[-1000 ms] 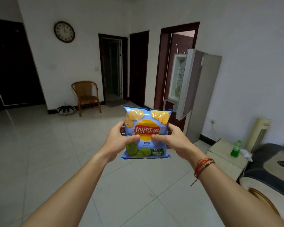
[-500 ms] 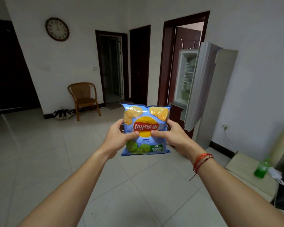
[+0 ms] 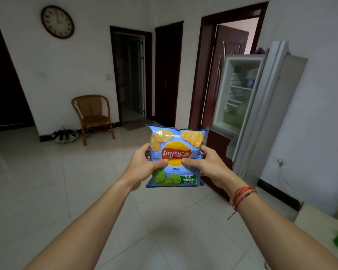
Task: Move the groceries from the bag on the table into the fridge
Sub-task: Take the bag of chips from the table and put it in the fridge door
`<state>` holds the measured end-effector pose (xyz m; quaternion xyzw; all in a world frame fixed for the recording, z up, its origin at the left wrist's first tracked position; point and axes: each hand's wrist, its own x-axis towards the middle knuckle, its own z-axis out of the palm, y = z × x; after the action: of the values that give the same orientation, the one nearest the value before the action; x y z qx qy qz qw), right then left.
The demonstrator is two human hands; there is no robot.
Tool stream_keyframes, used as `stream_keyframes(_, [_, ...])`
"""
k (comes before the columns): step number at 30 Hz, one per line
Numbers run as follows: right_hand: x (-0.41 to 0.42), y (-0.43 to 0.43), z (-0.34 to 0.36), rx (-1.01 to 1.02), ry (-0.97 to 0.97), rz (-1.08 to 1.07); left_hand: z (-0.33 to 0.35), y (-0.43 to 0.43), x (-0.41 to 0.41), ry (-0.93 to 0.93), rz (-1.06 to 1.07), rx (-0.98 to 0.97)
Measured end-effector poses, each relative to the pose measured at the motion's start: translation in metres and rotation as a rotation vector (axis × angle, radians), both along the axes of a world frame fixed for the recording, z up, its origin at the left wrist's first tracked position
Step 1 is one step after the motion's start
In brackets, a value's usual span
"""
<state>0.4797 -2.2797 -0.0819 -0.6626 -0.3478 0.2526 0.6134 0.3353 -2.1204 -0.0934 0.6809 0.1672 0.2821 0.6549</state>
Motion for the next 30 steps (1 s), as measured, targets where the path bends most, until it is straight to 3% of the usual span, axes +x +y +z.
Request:
stream_keyframes(10, [0.141,0.151,0.005,-0.008,0.03,-0.061,0.003,0.163,0.155,0.008,-0.067,-0.023])
stream_keyframes(30, [0.461,0.356,0.015,0.061,0.043,-0.129,0.018,0.375,0.48,-0.016,-0.146,0.017])
